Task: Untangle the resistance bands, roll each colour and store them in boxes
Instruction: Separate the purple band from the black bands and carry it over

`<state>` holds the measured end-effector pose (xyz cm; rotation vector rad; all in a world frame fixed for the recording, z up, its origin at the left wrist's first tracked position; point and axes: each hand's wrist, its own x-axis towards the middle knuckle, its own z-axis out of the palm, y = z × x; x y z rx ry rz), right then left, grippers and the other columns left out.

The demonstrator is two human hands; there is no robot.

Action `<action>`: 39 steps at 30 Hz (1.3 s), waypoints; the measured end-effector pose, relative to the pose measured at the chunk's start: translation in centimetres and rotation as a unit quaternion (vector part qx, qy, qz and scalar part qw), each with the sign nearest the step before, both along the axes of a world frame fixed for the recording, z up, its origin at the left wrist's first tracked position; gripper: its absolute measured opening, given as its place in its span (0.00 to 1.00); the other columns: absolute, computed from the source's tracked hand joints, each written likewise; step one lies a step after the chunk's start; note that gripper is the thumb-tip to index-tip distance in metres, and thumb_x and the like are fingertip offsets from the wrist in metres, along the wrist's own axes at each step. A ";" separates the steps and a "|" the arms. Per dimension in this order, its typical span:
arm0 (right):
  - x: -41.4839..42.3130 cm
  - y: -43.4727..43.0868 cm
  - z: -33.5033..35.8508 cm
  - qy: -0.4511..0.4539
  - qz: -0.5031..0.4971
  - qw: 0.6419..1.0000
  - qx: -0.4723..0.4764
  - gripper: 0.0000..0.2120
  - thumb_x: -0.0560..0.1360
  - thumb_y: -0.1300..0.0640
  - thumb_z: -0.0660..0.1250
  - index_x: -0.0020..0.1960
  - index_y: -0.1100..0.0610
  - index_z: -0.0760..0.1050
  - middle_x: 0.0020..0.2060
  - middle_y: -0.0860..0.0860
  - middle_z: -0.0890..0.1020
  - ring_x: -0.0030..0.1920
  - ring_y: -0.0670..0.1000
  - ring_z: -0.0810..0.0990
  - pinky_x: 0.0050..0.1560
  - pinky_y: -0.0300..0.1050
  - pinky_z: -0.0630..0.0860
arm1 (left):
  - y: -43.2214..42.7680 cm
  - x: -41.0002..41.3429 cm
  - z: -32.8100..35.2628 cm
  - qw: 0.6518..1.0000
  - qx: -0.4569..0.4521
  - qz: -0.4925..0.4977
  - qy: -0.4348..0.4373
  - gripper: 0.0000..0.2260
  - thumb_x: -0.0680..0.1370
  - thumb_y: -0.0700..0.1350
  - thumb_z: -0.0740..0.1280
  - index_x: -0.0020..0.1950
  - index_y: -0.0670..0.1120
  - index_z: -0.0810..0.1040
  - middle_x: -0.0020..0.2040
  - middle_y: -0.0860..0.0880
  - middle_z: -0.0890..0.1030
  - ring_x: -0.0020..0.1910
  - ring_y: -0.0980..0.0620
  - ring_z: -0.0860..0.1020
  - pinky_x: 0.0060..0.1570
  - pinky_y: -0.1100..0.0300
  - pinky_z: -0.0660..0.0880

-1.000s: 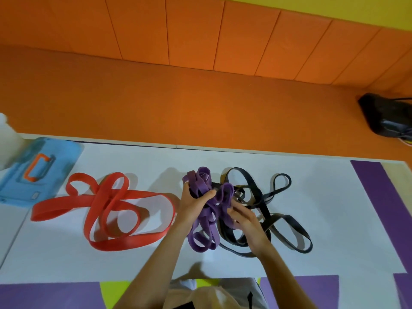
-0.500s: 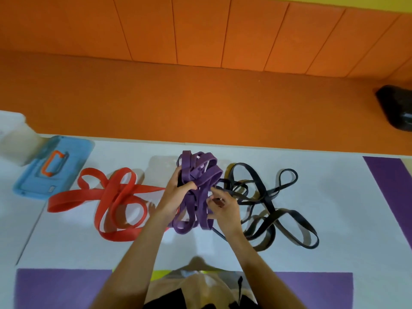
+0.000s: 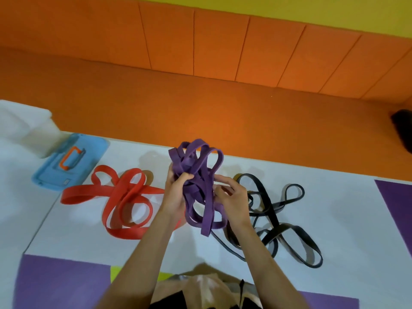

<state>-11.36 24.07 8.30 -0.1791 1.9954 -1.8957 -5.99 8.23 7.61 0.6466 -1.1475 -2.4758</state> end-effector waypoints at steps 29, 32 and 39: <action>8.2 0.7 3.2 -0.041 0.225 0.971 -0.070 0.19 0.78 0.71 0.71 0.67 0.56 0.81 0.58 0.48 0.88 0.61 0.48 0.85 0.62 0.43 0.81 | 5.1 13.7 3.4 0.965 -0.122 0.224 -0.061 0.29 0.73 0.40 0.74 0.74 0.51 0.75 0.65 0.40 0.84 0.60 0.36 0.84 0.56 0.46 0.83; 11.1 -3.4 3.7 -0.035 0.270 0.960 -0.063 0.20 0.79 0.70 0.71 0.69 0.59 0.80 0.62 0.53 0.86 0.63 0.54 0.84 0.66 0.55 0.80 | 1.5 17.7 3.6 0.952 -0.134 0.269 -0.056 0.29 0.73 0.41 0.74 0.73 0.48 0.75 0.63 0.42 0.84 0.57 0.43 0.85 0.51 0.53 0.83; 21.0 -15.9 3.9 0.000 0.327 0.944 -0.040 0.22 0.79 0.68 0.73 0.68 0.48 0.81 0.59 0.49 0.87 0.57 0.52 0.86 0.56 0.49 0.85 | -9.6 28.5 2.7 0.936 -0.114 0.328 -0.056 0.29 0.72 0.43 0.74 0.74 0.50 0.75 0.62 0.43 0.85 0.57 0.42 0.86 0.50 0.55 0.83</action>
